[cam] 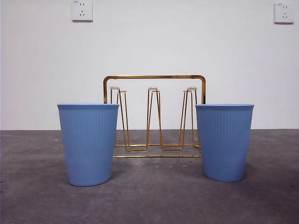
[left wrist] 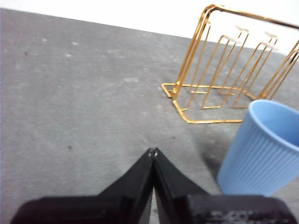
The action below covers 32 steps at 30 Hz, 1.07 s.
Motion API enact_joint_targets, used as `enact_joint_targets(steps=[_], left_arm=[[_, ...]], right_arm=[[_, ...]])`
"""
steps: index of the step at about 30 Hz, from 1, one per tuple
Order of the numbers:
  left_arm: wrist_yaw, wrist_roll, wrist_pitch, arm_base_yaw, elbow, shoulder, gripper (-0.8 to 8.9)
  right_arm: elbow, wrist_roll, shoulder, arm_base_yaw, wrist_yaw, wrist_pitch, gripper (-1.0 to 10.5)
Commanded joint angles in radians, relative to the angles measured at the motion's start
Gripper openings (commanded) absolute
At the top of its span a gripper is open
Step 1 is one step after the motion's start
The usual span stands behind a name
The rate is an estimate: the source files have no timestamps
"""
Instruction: Pick up cup 1,put cup 1 in the cup rack,pick up cup 2,put cup 2 in the cup rack
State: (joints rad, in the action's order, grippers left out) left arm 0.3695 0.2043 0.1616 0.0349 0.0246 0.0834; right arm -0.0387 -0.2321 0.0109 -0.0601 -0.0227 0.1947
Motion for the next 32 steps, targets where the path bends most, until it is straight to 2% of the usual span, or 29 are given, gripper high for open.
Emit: enact_joint_targets(steps=[1,4,9,14,18,21,24,29,32], left_arm=[[0.052,0.068,-0.021,-0.003,0.002,0.002,-0.06],[0.07,0.095,-0.018,-0.003,0.032,0.008,-0.06],[0.106,0.151,0.0,-0.003,0.118,0.041,-0.06],[0.171,0.141,0.077,-0.003,0.245,0.103,-0.06],[0.25,0.077,0.183,-0.003,0.383,0.182,-0.06],[0.296,0.008,0.292,-0.003,0.493,0.251,-0.06],[0.301,-0.07,0.414,-0.003,0.601,0.319,-0.06],[0.303,-0.172,0.571,-0.004,0.747,0.413,-0.06],[0.304,-0.201,0.637,-0.014,0.805,0.45,-0.06]], right_arm=[[-0.035,-0.086,0.01,0.0,0.026,-0.003,-0.1],[-0.101,-0.09,0.045,0.0,0.049,0.021,-0.1],[-0.262,-0.069,0.169,0.0,0.134,0.092,-0.1],[-0.463,0.048,0.332,0.0,0.258,0.248,-0.1],[-0.66,0.154,0.474,0.0,0.347,0.433,-0.1],[-0.797,0.216,0.561,0.001,0.373,0.57,-0.1],[-0.921,0.272,0.633,0.001,0.375,0.695,-0.1],[-1.053,0.303,0.711,0.002,0.375,0.827,-0.1],[-1.083,0.319,0.735,0.011,0.392,0.872,-0.1]])
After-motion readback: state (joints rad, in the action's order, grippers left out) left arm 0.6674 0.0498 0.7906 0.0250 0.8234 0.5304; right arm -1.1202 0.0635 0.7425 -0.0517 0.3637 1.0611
